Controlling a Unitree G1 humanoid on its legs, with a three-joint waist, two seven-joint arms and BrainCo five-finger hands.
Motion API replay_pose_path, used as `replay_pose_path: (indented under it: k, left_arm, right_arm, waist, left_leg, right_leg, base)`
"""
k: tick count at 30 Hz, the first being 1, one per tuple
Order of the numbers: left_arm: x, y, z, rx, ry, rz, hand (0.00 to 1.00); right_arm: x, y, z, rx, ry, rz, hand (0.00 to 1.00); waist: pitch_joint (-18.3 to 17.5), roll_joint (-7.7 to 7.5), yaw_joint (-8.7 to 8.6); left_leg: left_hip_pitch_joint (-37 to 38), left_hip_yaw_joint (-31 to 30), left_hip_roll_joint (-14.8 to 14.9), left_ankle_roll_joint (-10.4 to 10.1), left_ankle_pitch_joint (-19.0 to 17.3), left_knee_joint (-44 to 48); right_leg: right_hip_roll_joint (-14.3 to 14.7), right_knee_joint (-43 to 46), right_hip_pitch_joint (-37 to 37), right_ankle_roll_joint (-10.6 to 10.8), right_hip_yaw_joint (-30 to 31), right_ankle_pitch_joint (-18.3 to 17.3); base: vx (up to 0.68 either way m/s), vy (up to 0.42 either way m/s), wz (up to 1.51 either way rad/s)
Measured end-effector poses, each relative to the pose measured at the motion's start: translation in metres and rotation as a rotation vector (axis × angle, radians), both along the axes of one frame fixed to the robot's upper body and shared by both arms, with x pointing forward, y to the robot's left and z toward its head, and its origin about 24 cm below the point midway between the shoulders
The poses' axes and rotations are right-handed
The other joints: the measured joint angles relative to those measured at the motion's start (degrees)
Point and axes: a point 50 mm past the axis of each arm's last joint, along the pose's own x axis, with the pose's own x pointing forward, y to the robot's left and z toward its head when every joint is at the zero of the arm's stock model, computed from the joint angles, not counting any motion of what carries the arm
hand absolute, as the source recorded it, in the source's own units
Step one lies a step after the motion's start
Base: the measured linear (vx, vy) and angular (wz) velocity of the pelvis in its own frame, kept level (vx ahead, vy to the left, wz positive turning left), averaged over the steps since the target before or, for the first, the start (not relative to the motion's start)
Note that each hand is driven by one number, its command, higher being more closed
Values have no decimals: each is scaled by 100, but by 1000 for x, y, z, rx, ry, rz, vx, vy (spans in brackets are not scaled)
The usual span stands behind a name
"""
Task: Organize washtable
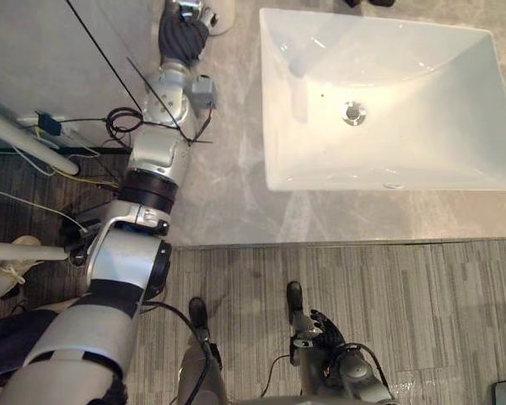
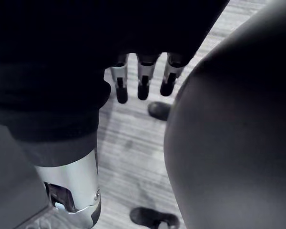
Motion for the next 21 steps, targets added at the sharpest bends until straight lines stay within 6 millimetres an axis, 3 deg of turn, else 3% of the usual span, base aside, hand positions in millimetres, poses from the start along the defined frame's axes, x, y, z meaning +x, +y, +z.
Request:
replay_pose_path:
  k: [6, 11, 17, 21]
  left_arm:
    - [-18, 5, -43, 7, 30, -27, 100]
    - [-45, 12, -88, 16, 83, -52, 100]
    - [-98, 35, -155, 8, 227, -45, 100]
    - [-142, 53, -203, -67, 375, 13, 100]
  right_arm:
    - [-3, -6, -2, -18, 11, 2, 0]
    - [-9, -10, -4, -28, 26, -3, 0]
    - [-19, -20, -8, -43, 59, -13, 0]
    - [-34, -31, -16, -68, 118, -35, 0]
  waist:
    - [16, 38, 64]
    - [0, 120, 131]
    - [-161, 377, 314]
    - [-538, 587, 436]
  left_leg:
    - [290, -52, -5, 2, -3, 9]
    - [593, -125, -15, 20, -17, 7]
    - [1072, -155, -24, 78, -105, 9]
    - [1332, -157, -29, 134, -204, 17]
  right_leg:
    - [-7, 87, 299, 39, -40, -96]
    - [-28, 341, 542, 59, -163, -289]
    - [-54, 605, 950, 77, -233, -552]
    - [-83, 607, 1263, 92, -319, -645]
  base:
    - [-18, -20, 5]
    - [-8, -11, 10]
    - [12, 7, 7]
    - [30, 16, 9]
